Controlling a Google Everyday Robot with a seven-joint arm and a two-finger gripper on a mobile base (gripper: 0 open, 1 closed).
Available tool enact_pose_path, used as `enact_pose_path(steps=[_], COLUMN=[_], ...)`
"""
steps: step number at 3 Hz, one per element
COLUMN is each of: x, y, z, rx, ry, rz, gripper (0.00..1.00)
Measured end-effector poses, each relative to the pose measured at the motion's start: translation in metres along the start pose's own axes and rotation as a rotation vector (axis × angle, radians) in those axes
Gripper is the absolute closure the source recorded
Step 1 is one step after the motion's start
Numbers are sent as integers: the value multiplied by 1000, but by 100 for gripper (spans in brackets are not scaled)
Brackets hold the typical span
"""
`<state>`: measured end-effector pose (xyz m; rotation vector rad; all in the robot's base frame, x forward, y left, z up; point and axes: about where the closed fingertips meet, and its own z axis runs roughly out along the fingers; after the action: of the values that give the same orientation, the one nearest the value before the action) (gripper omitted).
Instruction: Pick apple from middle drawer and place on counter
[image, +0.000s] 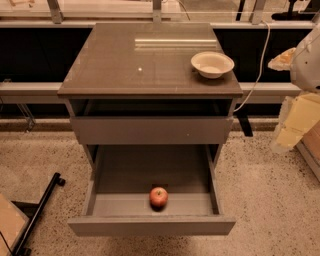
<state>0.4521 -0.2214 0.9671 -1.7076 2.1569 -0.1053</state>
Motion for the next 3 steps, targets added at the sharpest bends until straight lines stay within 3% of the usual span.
enact_pose_path(steps=[1,3], x=[-14,-46], y=[15,8], z=[49,151], rx=[-48,-71], ry=[-130,-336], rz=[56,99], gripper=[0,0])
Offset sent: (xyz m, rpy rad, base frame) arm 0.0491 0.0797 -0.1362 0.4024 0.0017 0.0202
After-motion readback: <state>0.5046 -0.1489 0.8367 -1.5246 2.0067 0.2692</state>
